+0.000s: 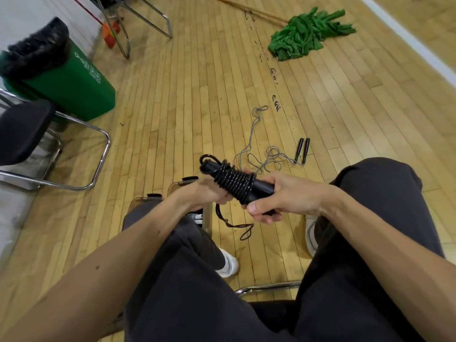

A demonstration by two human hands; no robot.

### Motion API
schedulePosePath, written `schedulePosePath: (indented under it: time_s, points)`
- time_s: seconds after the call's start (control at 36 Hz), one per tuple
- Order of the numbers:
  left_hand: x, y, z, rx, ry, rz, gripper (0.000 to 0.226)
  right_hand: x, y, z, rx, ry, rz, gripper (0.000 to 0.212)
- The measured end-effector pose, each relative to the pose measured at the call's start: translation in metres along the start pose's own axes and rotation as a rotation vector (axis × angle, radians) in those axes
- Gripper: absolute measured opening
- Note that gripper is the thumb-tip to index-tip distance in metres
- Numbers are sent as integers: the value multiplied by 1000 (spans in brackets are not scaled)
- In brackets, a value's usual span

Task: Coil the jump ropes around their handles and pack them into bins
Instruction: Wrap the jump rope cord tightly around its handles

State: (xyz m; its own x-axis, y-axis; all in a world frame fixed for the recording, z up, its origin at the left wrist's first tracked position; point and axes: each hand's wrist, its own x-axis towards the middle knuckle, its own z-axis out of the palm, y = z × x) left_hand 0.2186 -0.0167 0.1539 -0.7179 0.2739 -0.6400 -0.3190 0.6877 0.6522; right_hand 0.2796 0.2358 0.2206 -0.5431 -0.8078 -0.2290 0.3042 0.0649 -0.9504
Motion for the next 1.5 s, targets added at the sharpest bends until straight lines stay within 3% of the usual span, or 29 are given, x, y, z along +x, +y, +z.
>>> schedulePosePath:
  time_s: [0.03, 0.11, 0.19, 0.31, 0.5, 0.72, 0.86, 0.94, 1.14, 1.22, 1.33, 1.5]
  points:
    - [-15, 17, 9, -12, -10, 27, 13, 1, 0, -1, 7, 26, -8, 6]
    - [-52, 64, 30, -78, -49, 66, 33, 3, 1, -5, 30, 96, -39, 6]
    - [-64, 68, 32, -95, -3, 85, 48, 6, 2, -10, 65, 176, -52, 8]
    - [-72, 72, 33, -138, -1, 116, 54, 7, 3, -15, 92, 273, -39, 11]
    - [-78, 58, 29, -65, 44, 143, 45, 11, 5, -22, 119, 426, 1, 13]
    - [-82, 60, 19, 55, 77, 125, 23, 14, 5, -22, 166, 454, 11, 9]
    - [-90, 67, -1, 324, 254, 140, 27, 15, 5, -24, 235, 444, 1, 7]
    - [-100, 81, -4, 618, 361, 184, 30, 17, 6, -24, 246, 438, 10, 7]
    - [-118, 109, 2, 1079, 431, 316, 31, 20, 7, -23, 172, 482, 54, 20]
    - [-122, 122, 4, 1232, 409, 376, 31, 22, 11, -21, 141, 485, 86, 29]
    - [-121, 142, 7, 1375, 315, 469, 26, 24, 13, -14, 75, 445, 108, 15]
    - [-111, 174, -4, 1425, 148, 516, 27, 20, 14, -4, 37, 252, 168, 18]
